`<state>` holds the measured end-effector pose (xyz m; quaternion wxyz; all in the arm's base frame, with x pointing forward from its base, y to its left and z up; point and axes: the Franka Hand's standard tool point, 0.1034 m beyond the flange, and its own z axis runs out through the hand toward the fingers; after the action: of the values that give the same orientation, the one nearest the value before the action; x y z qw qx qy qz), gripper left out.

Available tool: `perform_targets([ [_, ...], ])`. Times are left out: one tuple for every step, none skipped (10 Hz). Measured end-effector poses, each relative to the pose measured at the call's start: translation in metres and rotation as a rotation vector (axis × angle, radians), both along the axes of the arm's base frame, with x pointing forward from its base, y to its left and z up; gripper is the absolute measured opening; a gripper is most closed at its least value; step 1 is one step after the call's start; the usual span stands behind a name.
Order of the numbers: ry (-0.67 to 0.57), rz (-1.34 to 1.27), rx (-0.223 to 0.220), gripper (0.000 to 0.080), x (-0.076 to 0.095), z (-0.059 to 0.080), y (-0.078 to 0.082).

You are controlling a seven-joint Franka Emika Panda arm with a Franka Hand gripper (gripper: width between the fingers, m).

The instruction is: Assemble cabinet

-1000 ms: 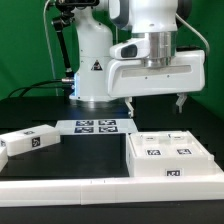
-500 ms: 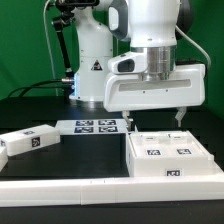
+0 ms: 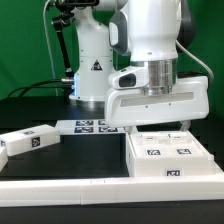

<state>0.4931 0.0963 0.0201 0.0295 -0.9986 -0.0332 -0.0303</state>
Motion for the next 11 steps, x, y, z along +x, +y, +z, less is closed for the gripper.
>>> perform_targets([
  [0.000, 0.004, 0.000, 0.0796, 0.000, 0.000, 0.000],
  [0.000, 0.008, 0.000, 0.0796, 0.000, 0.000, 0.000],
  [0.000, 0.012, -0.001, 0.0796, -0.001, 0.000, 0.000],
  [0.003, -0.003, 0.000, 0.0796, -0.002, -0.001, 0.001],
  [0.021, -0.051, -0.001, 0.0796, -0.010, -0.006, 0.003],
  [0.024, -0.067, -0.003, 0.0796, -0.008, -0.008, 0.000],
  [0.021, -0.086, -0.006, 0.0796, -0.003, -0.010, -0.008],
  [0.016, -0.077, -0.010, 0.0796, 0.000, -0.011, -0.013],
  [0.013, -0.061, -0.015, 0.0796, 0.001, -0.012, -0.020],
  [0.013, -0.059, -0.018, 0.0796, 0.002, -0.013, -0.023],
  [0.012, -0.057, -0.018, 0.0796, 0.002, -0.013, -0.022],
])
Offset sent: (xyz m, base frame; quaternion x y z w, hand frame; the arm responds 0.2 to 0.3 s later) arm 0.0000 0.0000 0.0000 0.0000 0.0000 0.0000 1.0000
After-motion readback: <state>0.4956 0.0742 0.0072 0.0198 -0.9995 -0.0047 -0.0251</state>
